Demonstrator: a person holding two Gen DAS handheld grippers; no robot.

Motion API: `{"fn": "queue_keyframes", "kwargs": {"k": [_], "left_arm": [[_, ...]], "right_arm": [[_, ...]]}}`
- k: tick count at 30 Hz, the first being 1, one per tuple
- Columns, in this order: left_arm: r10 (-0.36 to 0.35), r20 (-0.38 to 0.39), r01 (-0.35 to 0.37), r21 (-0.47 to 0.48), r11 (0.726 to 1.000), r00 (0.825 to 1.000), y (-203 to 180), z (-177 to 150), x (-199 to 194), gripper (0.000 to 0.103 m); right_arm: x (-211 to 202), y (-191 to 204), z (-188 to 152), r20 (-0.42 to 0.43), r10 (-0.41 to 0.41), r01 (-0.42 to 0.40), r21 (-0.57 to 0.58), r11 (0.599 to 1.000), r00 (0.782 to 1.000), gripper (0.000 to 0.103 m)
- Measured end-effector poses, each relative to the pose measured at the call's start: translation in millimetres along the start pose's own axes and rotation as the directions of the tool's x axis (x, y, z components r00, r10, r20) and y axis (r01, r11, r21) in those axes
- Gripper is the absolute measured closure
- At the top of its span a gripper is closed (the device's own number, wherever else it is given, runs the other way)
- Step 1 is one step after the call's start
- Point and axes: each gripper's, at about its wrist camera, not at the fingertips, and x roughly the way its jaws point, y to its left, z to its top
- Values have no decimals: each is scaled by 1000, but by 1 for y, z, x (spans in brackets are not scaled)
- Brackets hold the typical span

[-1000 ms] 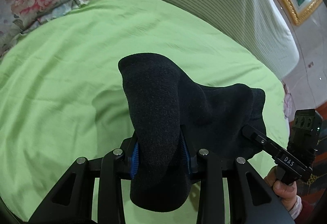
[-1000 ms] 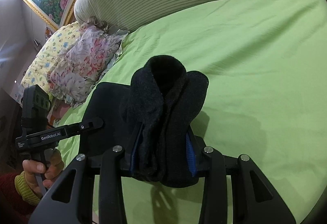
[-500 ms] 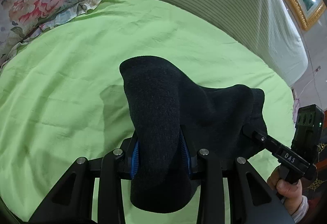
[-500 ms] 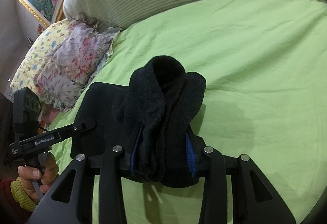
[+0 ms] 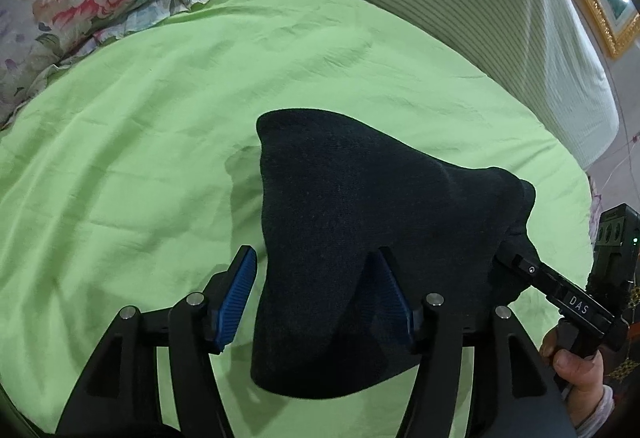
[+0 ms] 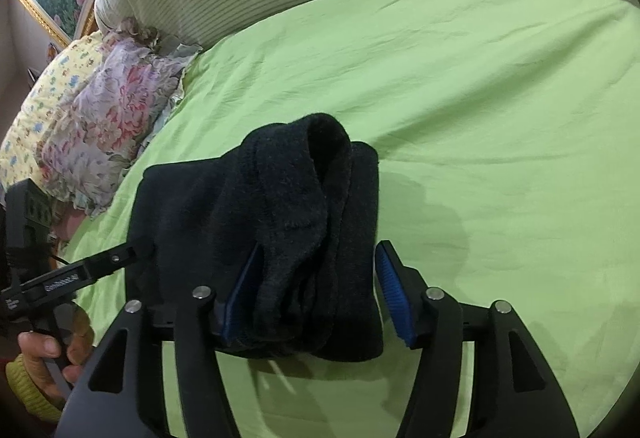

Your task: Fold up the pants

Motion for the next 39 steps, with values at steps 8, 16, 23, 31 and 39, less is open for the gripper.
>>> {"fn": "queue_keyframes", "kwargs": {"k": [8, 16, 23, 31, 39], "left_arm": [[65, 44, -65, 11, 998, 997, -1, -20, -22, 30], [137, 98, -139, 20, 990, 986, -8, -44, -37, 22], [135, 130, -138, 13, 990, 982, -10, -63, -48, 21], [155, 218, -173, 69, 982, 964, -18, -74, -67, 20], [161, 262, -192, 94, 977, 952, -23, -86, -76, 19]], "right_arm": [[-14, 2, -11, 34, -44, 44, -5, 999, 998, 33], [-31, 8, -27, 71, -41, 41, 12, 999, 997, 26], [-43, 19, -46, 92, -68, 71, -31, 997, 993, 19], [-60, 44, -66, 174, -122, 159, -218, 963, 977, 15], [-59, 59, -73, 185, -122, 177, -317, 932, 975, 11]]}}
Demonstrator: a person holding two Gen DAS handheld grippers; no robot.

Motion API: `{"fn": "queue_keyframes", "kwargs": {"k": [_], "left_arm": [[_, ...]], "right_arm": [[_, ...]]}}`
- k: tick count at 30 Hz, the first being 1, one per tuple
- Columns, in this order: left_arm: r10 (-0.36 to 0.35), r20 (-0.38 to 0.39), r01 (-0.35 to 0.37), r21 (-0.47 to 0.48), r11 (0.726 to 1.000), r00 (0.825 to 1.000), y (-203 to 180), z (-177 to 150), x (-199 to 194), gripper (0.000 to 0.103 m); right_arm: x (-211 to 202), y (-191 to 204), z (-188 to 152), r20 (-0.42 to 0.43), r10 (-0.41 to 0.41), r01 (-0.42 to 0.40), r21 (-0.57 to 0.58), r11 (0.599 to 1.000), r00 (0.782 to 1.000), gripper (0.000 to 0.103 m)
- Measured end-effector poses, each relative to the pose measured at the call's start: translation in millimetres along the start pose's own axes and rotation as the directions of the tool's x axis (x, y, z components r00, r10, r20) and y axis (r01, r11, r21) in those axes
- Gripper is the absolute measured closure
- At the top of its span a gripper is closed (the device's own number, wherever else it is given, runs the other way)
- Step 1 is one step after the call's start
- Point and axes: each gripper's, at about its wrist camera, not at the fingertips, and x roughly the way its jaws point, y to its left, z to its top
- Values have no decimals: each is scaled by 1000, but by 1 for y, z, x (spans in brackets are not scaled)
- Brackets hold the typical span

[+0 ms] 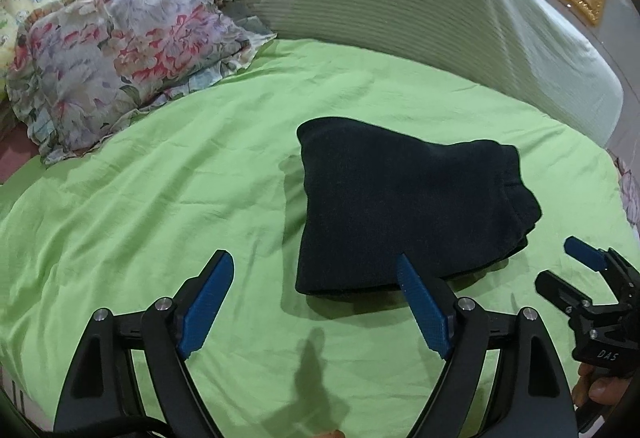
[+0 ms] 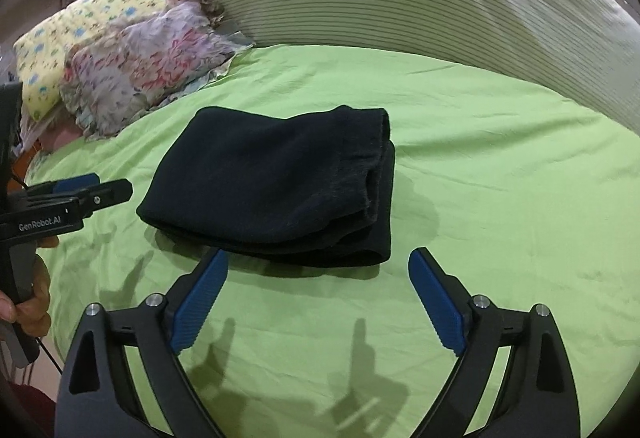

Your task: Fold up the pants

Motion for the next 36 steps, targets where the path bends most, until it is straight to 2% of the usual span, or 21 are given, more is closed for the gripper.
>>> {"fn": "queue_keyframes", "kwargs": {"k": [5, 9, 17, 36], "left_arm": [[-7, 5, 6, 41, 999, 1000, -7, -6, -2, 18], [14, -3, -14, 67, 998, 1000, -12, -11, 1, 18], [38, 3, -38, 64, 997, 999, -12, -14, 6, 18], [57, -10, -57, 72, 996, 998, -15, -21, 17, 18]], "right_arm": [[-1, 2, -3, 22, -12, 11, 15, 1000, 1000, 11], [-1, 2, -5, 42, -23, 22, 22, 1000, 999, 11], [11, -5, -10, 40, -49, 47, 56, 997, 998, 11], [23, -4, -13, 30, -45, 44, 26, 999, 999, 11]]}}
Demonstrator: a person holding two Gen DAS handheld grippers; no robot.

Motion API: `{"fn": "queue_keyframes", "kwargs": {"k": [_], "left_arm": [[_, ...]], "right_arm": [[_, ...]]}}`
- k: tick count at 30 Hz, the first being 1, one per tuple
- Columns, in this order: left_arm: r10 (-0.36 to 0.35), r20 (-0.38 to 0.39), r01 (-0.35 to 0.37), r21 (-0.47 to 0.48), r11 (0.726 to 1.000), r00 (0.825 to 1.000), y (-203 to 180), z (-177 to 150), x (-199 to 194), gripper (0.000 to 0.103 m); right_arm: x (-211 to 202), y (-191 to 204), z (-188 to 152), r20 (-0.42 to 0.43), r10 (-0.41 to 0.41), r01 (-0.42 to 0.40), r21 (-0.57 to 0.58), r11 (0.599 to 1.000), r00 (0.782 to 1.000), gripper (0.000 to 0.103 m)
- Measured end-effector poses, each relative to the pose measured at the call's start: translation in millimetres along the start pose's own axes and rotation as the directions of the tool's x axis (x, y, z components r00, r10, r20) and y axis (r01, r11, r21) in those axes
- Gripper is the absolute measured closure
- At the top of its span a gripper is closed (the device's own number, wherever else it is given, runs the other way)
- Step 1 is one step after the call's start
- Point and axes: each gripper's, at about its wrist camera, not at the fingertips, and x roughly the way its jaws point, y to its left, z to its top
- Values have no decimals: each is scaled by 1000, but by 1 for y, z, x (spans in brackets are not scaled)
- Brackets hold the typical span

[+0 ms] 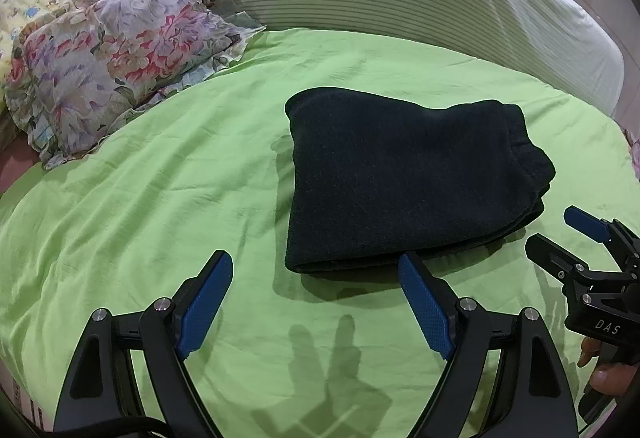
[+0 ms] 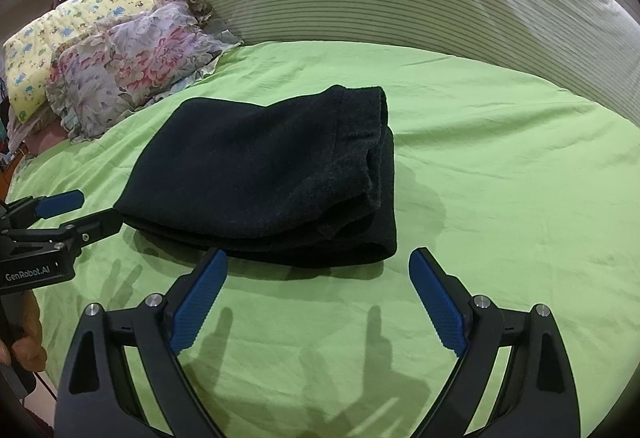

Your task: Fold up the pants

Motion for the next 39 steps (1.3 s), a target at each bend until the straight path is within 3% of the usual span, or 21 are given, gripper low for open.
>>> {"fn": "queue_keyframes", "kwargs": {"k": [39], "left_arm": [[4, -14, -4, -6, 1000, 1000, 1, 2, 1, 17]], "right_arm": [[0, 6, 1, -1, -14, 14, 6, 1000, 1000, 11]]}}
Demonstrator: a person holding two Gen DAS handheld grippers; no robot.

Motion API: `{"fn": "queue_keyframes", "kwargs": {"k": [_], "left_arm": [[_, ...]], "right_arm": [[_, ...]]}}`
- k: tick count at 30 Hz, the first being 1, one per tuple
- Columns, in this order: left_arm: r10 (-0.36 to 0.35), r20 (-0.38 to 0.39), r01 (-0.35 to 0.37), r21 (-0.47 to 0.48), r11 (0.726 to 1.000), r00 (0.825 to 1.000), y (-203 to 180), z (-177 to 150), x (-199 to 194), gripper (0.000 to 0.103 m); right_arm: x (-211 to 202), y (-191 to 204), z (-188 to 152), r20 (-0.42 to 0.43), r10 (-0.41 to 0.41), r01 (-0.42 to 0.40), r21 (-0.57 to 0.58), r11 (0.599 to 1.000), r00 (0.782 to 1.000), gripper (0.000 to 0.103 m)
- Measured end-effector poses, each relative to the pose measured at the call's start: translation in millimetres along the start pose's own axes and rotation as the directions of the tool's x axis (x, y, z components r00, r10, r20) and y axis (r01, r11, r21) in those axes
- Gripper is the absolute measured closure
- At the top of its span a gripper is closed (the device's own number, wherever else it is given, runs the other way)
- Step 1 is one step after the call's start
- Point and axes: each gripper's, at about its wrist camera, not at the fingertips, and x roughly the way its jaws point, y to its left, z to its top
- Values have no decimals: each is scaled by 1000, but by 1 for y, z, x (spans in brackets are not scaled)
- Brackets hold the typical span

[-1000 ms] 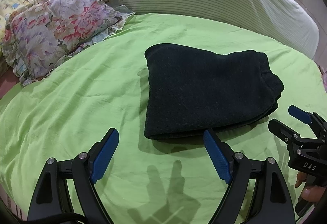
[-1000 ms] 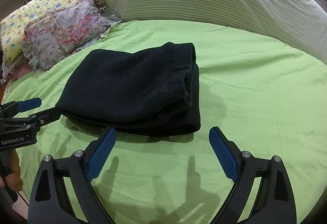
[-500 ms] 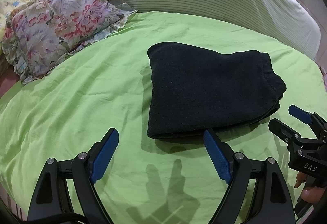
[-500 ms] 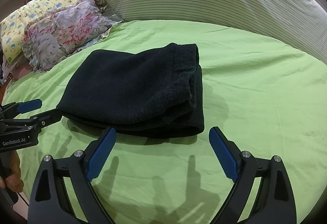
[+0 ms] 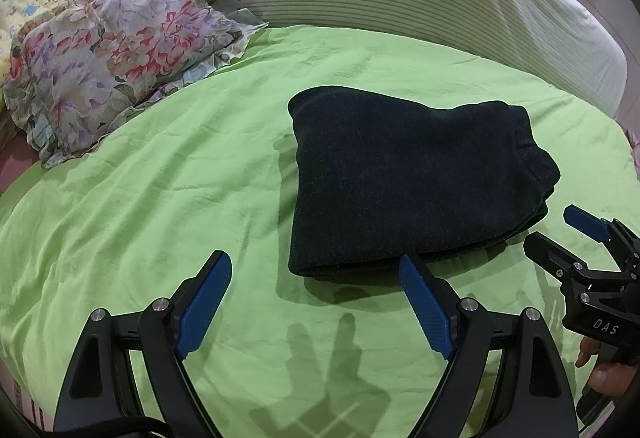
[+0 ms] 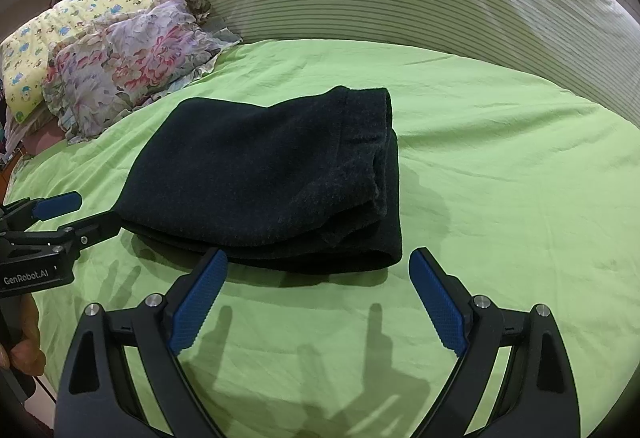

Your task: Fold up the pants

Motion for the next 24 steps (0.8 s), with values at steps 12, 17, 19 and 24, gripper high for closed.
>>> {"fn": "queue_keyframes", "kwargs": {"k": [12, 17, 19, 24], "left_arm": [[-2, -2, 1, -1, 1000, 1000, -2, 0, 0, 16], [-2, 3, 2, 2, 1000, 1000, -3, 1, 0, 16], [-4, 6, 4, 2, 1000, 1000, -4, 1, -1, 16], [-5, 12, 5, 7, 1000, 1000, -6, 3, -2, 15]], "right_arm": [[0, -1, 2, 3, 1, -1, 1, 1000, 1000, 11], [2, -2, 3, 3, 5, -5, -1, 1000, 1000, 11], [2, -2, 3, 4, 5, -5, -3, 1000, 1000, 11], [1, 0, 2, 5, 4, -4, -2, 1000, 1000, 11]]}}
